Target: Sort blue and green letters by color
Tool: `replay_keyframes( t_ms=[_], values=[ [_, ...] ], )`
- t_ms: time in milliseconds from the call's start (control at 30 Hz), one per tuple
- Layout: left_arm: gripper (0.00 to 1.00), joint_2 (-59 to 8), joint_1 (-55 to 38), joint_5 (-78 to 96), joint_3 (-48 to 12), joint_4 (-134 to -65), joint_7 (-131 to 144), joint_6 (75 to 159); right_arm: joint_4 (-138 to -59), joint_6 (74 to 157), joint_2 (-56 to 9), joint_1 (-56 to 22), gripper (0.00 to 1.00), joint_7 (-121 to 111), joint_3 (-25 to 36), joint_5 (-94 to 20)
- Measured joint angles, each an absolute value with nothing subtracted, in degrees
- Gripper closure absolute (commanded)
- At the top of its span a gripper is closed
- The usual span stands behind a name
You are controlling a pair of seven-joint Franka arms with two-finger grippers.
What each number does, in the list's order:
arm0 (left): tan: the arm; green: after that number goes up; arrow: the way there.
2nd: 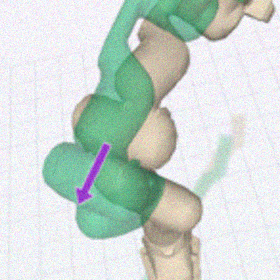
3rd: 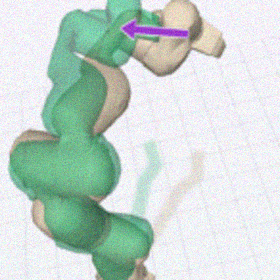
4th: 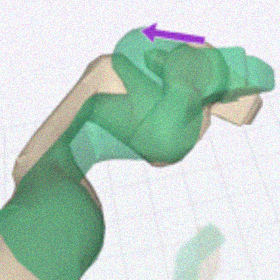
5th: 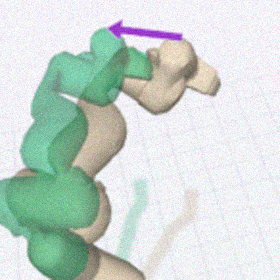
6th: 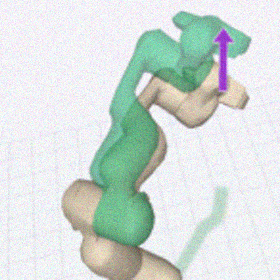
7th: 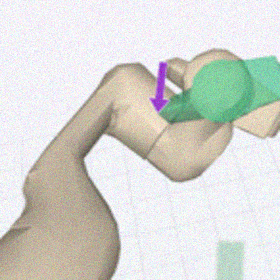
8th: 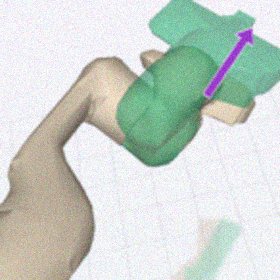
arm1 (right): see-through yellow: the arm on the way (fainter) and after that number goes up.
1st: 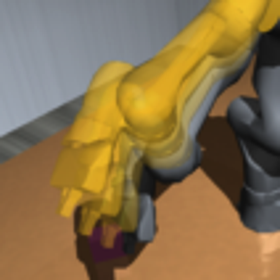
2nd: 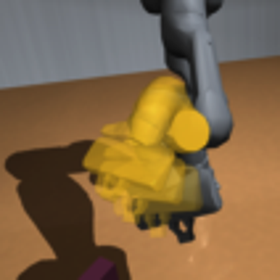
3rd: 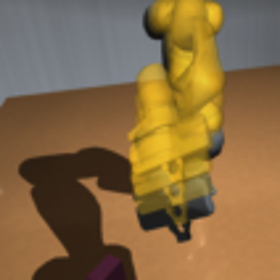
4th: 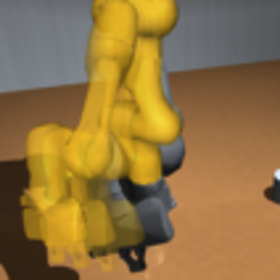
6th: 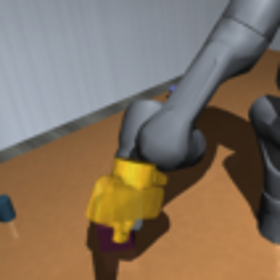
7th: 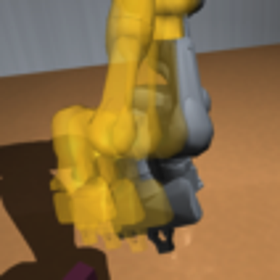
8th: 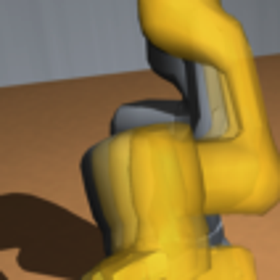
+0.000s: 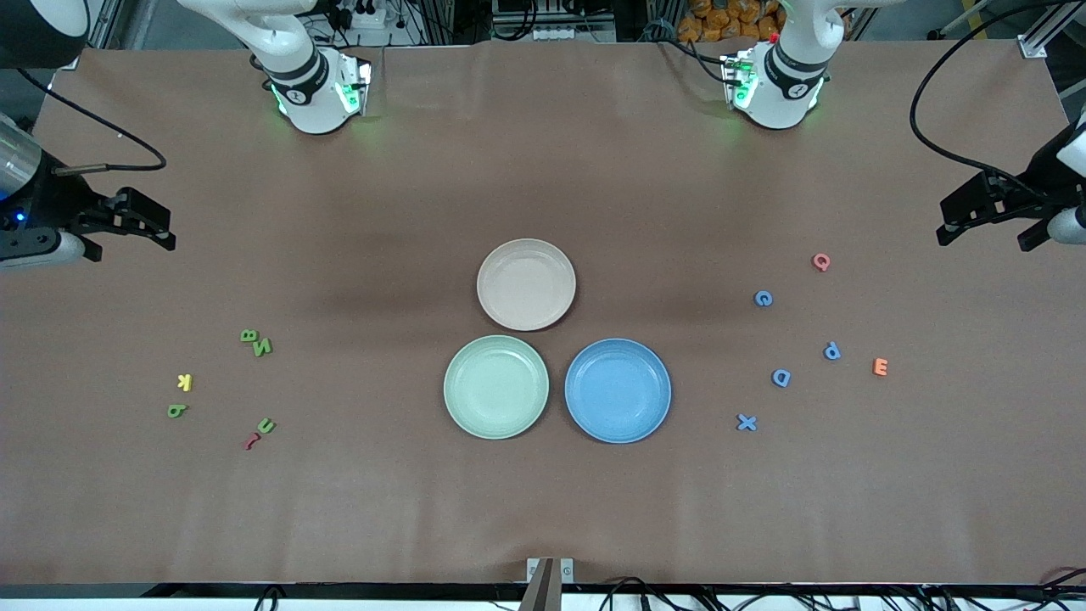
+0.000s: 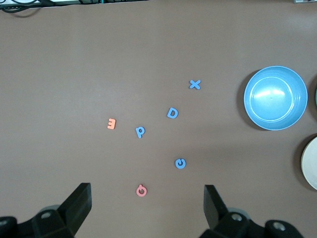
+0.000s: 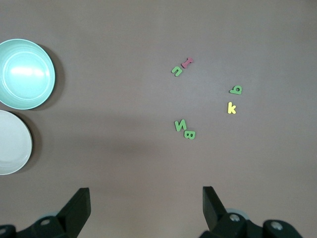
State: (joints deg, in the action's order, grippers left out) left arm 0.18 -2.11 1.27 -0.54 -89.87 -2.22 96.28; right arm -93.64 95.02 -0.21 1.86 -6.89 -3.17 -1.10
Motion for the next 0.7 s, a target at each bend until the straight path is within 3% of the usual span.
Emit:
replay_keyframes(
  t_ms=[700],
  values=[
    [0.00, -2.76, -1.98, 1.27, -0.51, -90.34, -2.00, 94.59, -93.64, 95.02, -0.21, 1.87, 0.00, -6.88, -3.14, -1.10]
  ],
)
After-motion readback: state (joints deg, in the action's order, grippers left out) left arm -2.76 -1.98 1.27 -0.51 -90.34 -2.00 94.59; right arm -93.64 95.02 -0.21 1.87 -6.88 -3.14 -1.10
